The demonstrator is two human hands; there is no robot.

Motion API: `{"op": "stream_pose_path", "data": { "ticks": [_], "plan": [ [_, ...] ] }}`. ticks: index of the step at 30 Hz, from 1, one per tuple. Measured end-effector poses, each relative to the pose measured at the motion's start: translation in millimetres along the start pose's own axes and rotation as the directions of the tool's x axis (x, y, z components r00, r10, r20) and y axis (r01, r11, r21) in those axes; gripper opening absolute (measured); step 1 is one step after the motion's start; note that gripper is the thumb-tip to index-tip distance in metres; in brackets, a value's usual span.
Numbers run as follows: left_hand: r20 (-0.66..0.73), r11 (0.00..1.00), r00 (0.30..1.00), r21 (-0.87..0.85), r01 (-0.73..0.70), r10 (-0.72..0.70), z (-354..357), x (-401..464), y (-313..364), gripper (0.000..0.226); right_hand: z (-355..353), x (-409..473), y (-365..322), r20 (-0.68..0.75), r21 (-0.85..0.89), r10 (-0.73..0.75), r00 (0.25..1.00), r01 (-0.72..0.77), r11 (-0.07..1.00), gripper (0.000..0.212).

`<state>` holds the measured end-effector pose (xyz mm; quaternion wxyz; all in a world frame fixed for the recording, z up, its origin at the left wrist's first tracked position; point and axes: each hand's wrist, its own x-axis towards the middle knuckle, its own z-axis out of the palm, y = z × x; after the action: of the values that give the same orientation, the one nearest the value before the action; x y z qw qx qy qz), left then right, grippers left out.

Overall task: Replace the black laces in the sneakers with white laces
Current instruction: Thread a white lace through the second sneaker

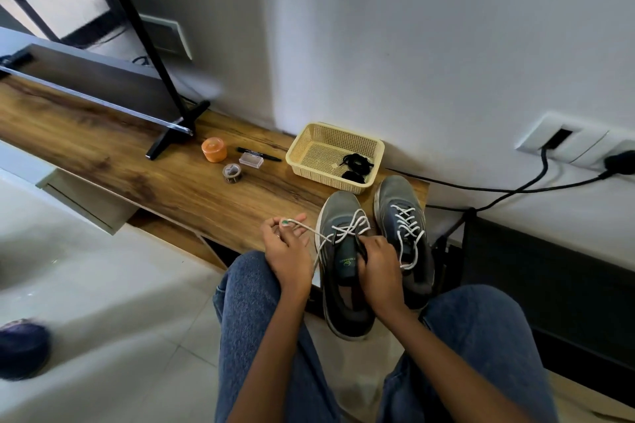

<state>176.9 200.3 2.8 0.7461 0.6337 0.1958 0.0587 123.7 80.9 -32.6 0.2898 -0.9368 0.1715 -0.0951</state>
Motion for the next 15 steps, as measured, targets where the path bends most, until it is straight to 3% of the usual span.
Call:
{"op": "stream_pose_path", "data": {
  "ticks": [3, 8, 15],
  "plan": [
    [-0.027, 0.999, 0.999, -0.029, -0.026, 0.025, -3.7, 0.6, 15.5, 0.019, 4.6, -1.7, -2.2, 0.0, -0.115, -0.008, 1.0, 0.008, 0.993, 0.033],
    [-0.103, 0.99, 0.991, -0.106, -0.097, 0.086, -11.6, 6.2, 45.1, 0.01, 9.0, -0.8, -7.6, 0.027, -0.282, 0.016, 1.0, -0.007, 0.959, 0.036],
    [-0.162, 0.976, 0.977, -0.148, -0.16, 0.136, -22.4, 9.1, 82.7, 0.019, 11.4, 0.7, -9.2, 0.043, -0.29, 0.057, 0.997, -0.042, 0.956, 0.026]
  ]
}}
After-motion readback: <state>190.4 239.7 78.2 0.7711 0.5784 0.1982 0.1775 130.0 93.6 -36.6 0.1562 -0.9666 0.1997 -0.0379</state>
